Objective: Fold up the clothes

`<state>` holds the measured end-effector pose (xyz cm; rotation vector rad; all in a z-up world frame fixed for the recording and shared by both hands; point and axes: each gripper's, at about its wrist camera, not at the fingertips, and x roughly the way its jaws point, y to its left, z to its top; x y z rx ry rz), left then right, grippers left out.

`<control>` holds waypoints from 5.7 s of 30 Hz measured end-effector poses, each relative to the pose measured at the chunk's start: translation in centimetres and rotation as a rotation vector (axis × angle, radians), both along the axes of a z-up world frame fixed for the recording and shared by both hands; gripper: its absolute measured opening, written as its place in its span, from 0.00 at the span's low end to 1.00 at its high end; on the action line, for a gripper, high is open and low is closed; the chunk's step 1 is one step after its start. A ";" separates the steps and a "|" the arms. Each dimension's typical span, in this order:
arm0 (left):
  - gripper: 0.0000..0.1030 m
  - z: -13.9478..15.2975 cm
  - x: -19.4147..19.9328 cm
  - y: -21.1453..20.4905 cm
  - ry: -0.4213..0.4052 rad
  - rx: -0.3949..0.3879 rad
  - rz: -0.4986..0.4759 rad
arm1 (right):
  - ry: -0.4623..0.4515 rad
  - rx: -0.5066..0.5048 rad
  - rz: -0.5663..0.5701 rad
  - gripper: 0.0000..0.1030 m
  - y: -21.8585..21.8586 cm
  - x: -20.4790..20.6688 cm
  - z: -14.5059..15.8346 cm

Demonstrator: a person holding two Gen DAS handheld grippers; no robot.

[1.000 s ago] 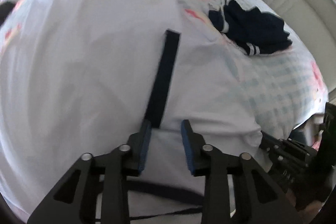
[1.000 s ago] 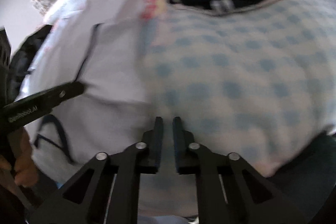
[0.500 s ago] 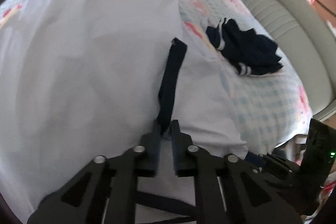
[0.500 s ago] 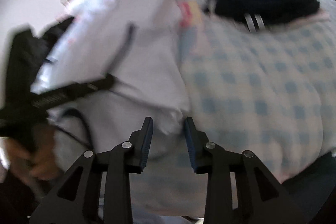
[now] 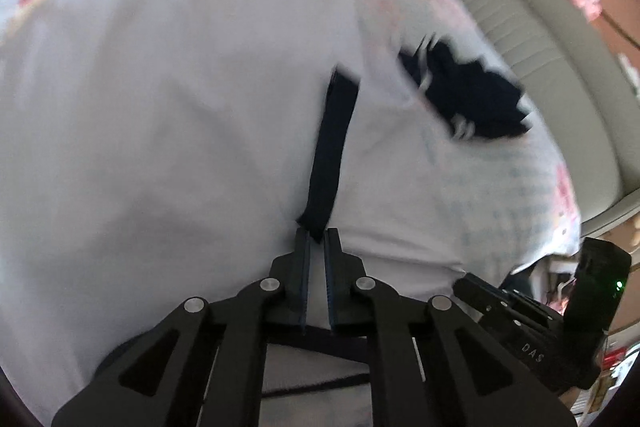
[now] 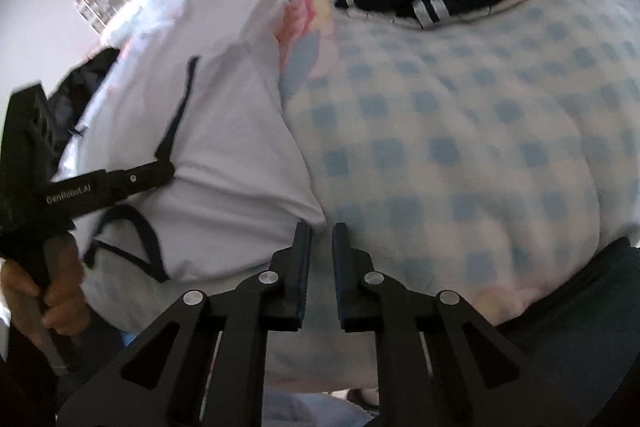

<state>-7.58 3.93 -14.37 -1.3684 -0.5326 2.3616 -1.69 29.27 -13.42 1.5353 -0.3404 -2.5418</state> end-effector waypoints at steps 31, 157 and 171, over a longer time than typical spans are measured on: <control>0.68 0.0 4.5 -26.0 0.004 0.116 0.568 | 0.027 -0.078 0.410 0.22 -18.9 -5.4 3.1; 0.25 -3.0 6.7 -21.5 -0.108 0.073 0.481 | 0.025 0.075 -0.041 0.40 -8.1 -3.5 0.7; 0.25 -4.3 5.0 -21.4 -0.106 0.243 0.447 | 0.074 -0.009 -0.225 0.20 -3.4 -1.4 -0.7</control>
